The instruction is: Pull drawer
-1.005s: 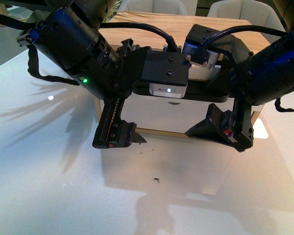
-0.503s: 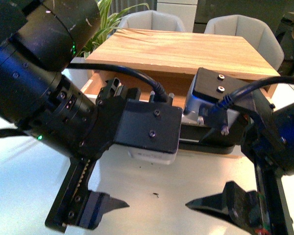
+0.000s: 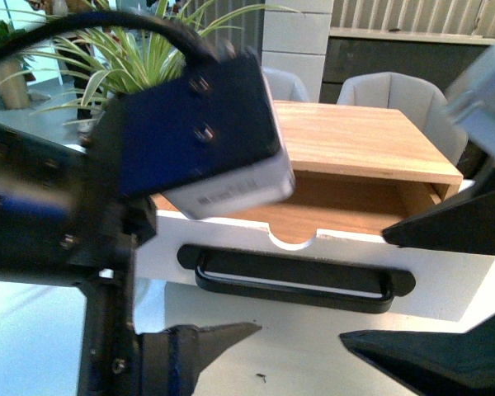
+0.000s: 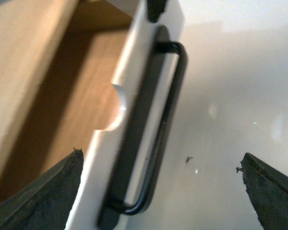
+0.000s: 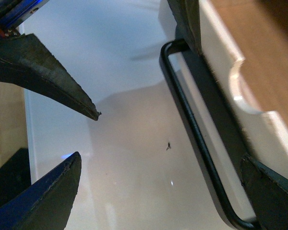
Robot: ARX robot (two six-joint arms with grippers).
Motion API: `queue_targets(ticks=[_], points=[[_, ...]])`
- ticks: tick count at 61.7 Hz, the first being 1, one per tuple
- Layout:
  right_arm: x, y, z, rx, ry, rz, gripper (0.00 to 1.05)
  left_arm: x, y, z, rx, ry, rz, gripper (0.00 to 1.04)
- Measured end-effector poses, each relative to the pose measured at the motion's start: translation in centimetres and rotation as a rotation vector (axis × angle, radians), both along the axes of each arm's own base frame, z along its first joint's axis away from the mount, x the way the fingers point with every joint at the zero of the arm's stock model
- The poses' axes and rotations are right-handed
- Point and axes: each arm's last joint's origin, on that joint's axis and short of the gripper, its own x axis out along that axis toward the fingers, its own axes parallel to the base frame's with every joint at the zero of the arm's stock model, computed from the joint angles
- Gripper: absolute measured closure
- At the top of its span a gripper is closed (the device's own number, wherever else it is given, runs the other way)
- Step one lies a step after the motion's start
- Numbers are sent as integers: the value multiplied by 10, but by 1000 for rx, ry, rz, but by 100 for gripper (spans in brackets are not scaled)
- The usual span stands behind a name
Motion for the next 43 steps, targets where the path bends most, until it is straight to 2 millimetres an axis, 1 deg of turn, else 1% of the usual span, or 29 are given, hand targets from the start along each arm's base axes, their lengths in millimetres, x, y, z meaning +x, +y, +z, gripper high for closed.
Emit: queue_targets(ticks=[3,9,12,17,21,29,33,41,42,43], points=[[-8,-8,2,48,-43,-96,9,-9,10,3,-55,-42,96,7],[-29,-21,1,131,-123,-317,9,-36,34,6,-226,-87,313,7],[-44,-29,-6,177,-143,-476,9,-57,48,-3,-320,-58,453,7],[-61,-34,-13,234,-150,-618,9,-73,64,-16,-408,-11,627,7],[-72,-36,-18,266,-159,-684,9,-82,77,-24,-482,19,740,7],[-84,-40,-24,353,-181,-813,9,-90,98,-29,-642,89,902,7],[-86,-41,-25,380,-178,-836,9,-91,100,-28,-691,105,921,7],[-86,-41,-25,398,-169,-842,9,-91,100,-28,-719,116,927,8],[-86,-41,-25,399,-174,-847,10,-91,100,-28,-719,105,933,9],[-86,-42,-25,401,-193,-853,12,-92,100,-29,-732,57,958,13]])
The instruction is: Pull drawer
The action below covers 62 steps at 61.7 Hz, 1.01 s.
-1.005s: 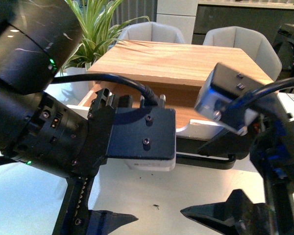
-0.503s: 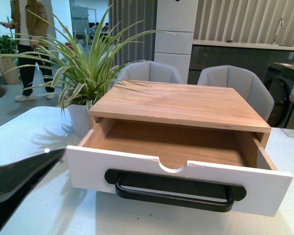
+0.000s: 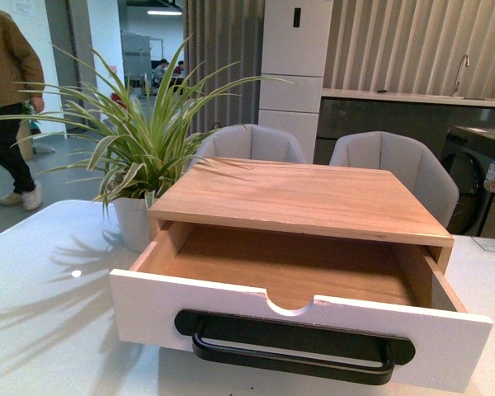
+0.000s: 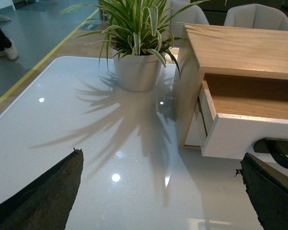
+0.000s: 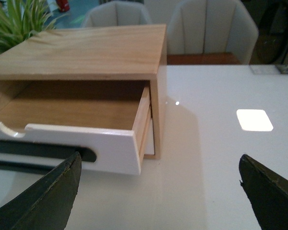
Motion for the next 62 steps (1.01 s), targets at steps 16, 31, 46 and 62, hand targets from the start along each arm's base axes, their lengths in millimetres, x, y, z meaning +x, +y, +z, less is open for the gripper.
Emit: queue_targets(ticks=[16,31,46,62], points=[[-9,-16,-12,-39,-75,-21,66,-17,12,-8,15,-89,59,67],[-14,-31,-19,-44,-78,-16,103,-27,22,-17,19,-101,73,102],[-19,-33,-20,-44,-106,-26,103,-35,22,-15,19,-109,74,102],[-30,-33,-23,-44,-100,-27,103,-42,22,-15,19,-108,73,102]])
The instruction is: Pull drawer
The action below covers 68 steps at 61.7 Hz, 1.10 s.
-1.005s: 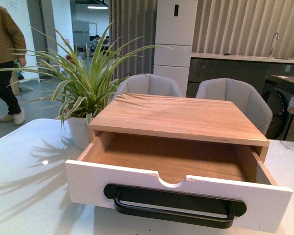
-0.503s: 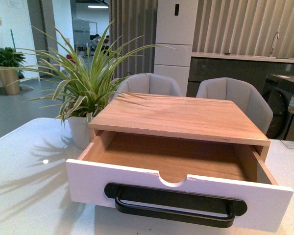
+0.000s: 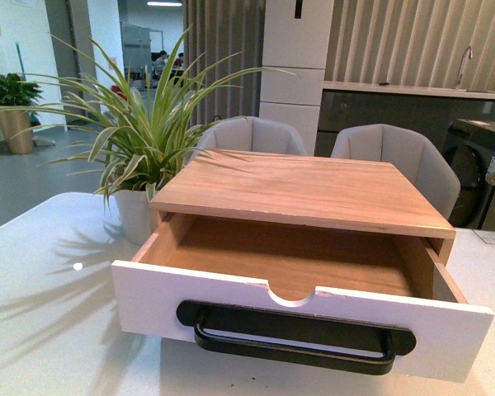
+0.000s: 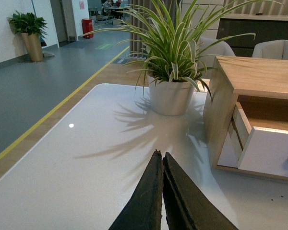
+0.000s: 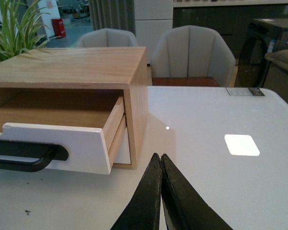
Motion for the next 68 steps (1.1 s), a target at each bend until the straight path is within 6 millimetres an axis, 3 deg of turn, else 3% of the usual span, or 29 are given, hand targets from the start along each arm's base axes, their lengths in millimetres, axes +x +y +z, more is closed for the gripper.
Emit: queue_targets(ticks=[35,38,62,66,68], points=[[0,0,0,0,-2,0,103,-15,0,-3,0,4,0,102],[0,0,0,0,-2,0,102,-15,0,-3,0,3,0,94],[0,0,0,0,-2,0,28,-15,0,-3,0,4,0,18],[0,0,0,0,-2,0,15,-15,0,-3,0,4,0,7],[0,0,0,0,-2,0,11,-15,0,-3,3,4,0,6]])
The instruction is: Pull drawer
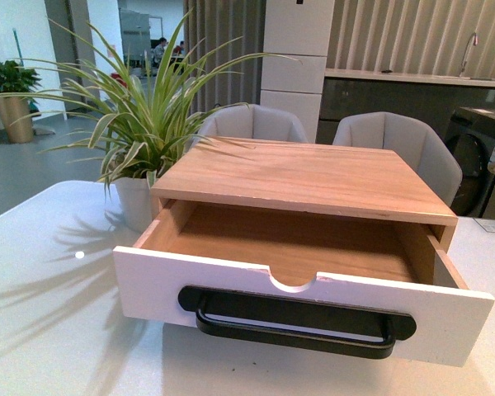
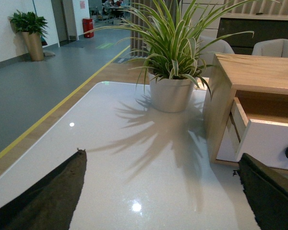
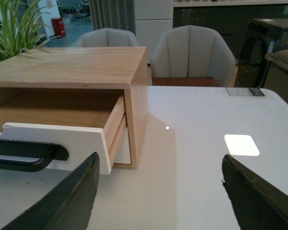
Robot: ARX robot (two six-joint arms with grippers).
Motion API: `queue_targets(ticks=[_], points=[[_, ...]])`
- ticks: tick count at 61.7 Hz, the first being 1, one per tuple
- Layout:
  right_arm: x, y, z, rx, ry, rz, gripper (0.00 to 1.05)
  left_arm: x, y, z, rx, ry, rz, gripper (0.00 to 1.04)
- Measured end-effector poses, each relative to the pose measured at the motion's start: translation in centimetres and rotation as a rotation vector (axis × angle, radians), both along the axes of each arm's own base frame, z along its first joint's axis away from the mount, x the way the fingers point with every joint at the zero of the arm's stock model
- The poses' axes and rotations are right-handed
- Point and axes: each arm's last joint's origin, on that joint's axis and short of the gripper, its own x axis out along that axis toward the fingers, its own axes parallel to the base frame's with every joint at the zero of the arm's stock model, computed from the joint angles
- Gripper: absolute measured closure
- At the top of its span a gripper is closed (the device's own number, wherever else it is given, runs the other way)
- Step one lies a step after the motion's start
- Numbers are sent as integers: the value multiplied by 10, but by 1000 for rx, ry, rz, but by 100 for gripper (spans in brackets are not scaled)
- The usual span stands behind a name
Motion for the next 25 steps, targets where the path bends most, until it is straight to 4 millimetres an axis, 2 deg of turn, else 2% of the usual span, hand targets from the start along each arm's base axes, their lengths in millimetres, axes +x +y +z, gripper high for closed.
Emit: queue_targets(ticks=[2,25], points=[[0,0,0,0,0,0,7,0,0,0,0,0,0,8],[0,0,0,0,0,0,9,0,0,0,0,0,0,7]])
